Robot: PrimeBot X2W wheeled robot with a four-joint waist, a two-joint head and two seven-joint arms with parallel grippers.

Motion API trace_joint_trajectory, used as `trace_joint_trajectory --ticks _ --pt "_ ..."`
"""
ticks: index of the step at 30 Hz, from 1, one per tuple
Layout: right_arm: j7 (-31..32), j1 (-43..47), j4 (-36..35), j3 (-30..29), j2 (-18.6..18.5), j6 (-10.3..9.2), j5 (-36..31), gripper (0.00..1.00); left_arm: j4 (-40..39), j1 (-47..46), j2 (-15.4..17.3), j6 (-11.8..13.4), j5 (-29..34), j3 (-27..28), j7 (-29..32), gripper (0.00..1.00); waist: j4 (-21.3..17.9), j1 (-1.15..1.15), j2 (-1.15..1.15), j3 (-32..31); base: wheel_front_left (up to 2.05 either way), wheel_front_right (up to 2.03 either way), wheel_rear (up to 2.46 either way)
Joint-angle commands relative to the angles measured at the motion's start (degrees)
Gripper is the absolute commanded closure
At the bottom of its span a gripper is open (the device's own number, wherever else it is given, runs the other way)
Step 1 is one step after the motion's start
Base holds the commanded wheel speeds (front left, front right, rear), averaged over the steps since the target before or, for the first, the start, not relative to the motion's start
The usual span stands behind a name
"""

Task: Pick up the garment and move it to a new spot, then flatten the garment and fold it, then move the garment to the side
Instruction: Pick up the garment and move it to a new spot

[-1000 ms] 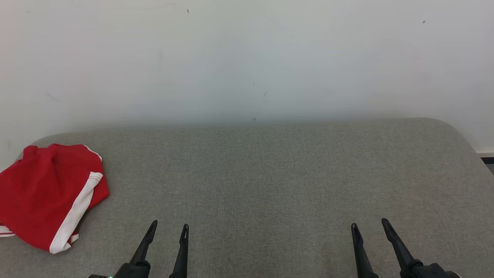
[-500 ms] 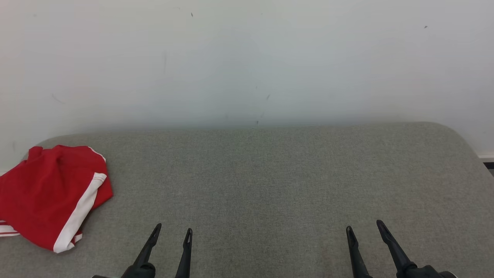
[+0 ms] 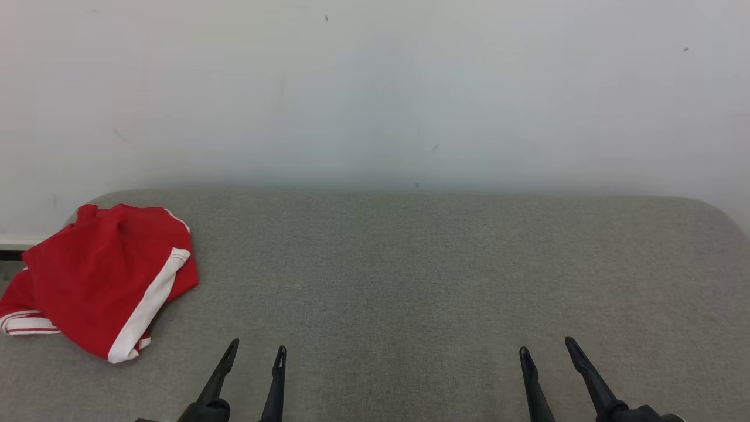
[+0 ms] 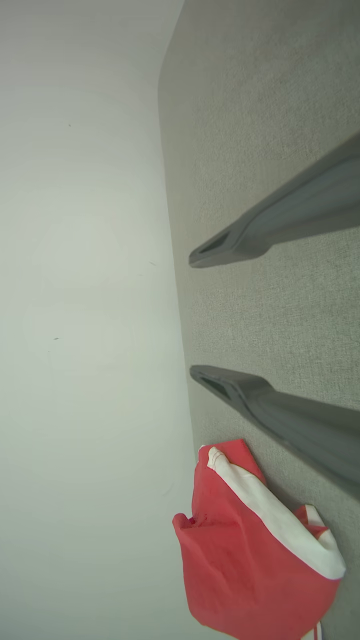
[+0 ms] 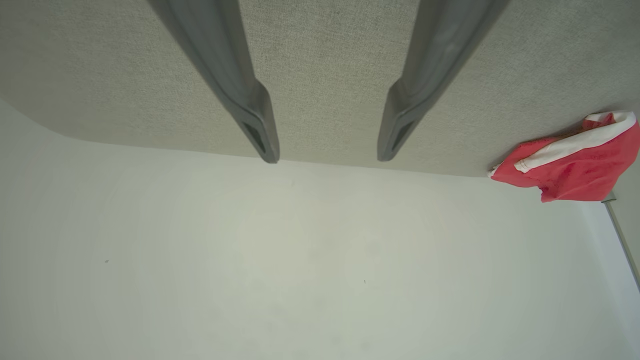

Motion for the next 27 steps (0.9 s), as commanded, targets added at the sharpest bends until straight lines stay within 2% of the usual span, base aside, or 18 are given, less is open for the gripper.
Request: trace_joint_trajectory --ticks 1,13,27 --pt "-0.26 0.49 -0.21 0.16 -0.15 -0.12 0.44 0.0 -0.17 0.91 -0.09 0.29 0.39 0.32 -0.2 0.0 1.79 0.0 0.0 0.2 0.0 0.0 0.0" --pt "-0.25 -0.55 -0.65 1.26 -0.14 -0.12 1.3 0.0 -1.33 0.43 -0.12 0.29 0.4 2.34 -0.2 0.0 9.84 0.0 0.0 1.16 0.0 0.0 0.0" --pt "-0.25 -1.75 -0.7 3.72 -0.14 -0.12 2.43 0.0 -2.64 -0.33 -0.33 0.57 -0.18 4.33 -0.2 0.0 15.0 0.0 0.0 2.27 0.0 0.0 0.0"
